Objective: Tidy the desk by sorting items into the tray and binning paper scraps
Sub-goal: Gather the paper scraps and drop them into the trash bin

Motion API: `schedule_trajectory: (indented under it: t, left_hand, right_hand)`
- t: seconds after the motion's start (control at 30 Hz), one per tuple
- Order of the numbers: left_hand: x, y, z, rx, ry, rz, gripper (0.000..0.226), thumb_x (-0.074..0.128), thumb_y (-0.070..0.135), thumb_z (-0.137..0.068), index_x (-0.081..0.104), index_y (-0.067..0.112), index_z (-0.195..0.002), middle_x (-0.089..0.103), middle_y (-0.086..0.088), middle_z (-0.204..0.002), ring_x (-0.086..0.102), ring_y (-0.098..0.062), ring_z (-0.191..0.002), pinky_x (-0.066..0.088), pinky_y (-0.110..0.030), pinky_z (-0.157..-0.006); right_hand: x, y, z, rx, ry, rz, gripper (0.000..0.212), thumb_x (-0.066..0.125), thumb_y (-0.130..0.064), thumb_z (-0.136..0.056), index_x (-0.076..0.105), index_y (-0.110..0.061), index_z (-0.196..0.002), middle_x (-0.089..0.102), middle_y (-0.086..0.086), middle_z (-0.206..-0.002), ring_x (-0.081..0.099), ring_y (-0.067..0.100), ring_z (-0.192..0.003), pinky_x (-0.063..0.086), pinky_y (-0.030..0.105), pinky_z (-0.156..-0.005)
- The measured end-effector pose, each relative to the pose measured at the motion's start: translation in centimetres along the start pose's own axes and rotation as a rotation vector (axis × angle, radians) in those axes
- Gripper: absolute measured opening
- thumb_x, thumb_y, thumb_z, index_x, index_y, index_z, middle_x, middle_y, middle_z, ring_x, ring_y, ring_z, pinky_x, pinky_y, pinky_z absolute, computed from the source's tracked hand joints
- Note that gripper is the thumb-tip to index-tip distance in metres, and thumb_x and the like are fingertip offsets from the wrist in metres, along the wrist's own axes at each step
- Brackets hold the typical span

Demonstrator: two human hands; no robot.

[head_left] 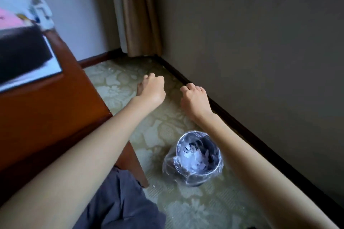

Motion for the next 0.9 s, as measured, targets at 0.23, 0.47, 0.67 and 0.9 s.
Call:
schedule_trajectory:
  t: [0.23,0.47,0.67,0.9]
  left_hand:
    - [-12.9,-11.3,7.5,-0.121,0.352,-0.088,0.036,0.036,0.007,-0.093,0.052,0.006,-0.126,0.052,-0.023,-0.123,0.048,-0.039,-0.116,0.040,-0.045,-0.097]
    - [-16.6,-24.5,16.1,-0.400,0.448,-0.082,0.039,0.034,-0.001,-0.091,0.051,0.005,-0.126,0.050,-0.022,-0.126,0.043,-0.040,-0.119,0.039,-0.045,-0.097]
    - [-17.6,-34.2,21.6,-0.570,0.534,-0.054,0.043,0.041,0.001,-0.089,0.045,0.007,-0.132,0.042,-0.018,-0.136,0.031,-0.034,-0.132,0.034,-0.046,-0.101]
    - [-16.9,-41.7,21.6,-0.558,0.393,0.059,0.053,0.033,0.002,-0.094,0.027,0.013,-0.145,0.018,-0.010,-0.156,0.005,-0.027,-0.147,0.018,-0.040,-0.116]
  right_hand:
    - [-9.0,-15.2,1.5,-0.270,0.243,-0.183,0.029,0.045,-0.002,-0.085,0.057,0.000,-0.111,0.056,0.019,-0.113,0.056,0.039,-0.096,0.042,0.039,-0.083]
    - [-8.9,-31.7,5.6,-0.575,0.189,-0.302,0.018,0.043,-0.005,-0.089,0.055,0.000,-0.101,0.057,0.019,-0.108,0.055,0.039,-0.095,0.041,0.040,-0.075]
    - [-5.8,-41.5,6.5,-0.684,-0.049,-0.444,0.045,0.042,-0.024,-0.097,0.037,-0.002,-0.135,0.032,0.020,-0.146,0.029,0.034,-0.137,0.027,0.037,-0.110]
    - [-1.9,-47.1,4.1,-0.607,-0.199,-0.258,0.067,0.031,-0.059,-0.092,0.017,-0.023,-0.147,0.003,0.021,-0.156,-0.004,0.035,-0.146,0.002,0.044,-0.119]
Point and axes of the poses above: each hand's wrist, its own z-axis away from the middle knuckle, its own x-axis out of the palm, y = z × x, the point moved 9 cm from there along -z, towards the middle knuckle
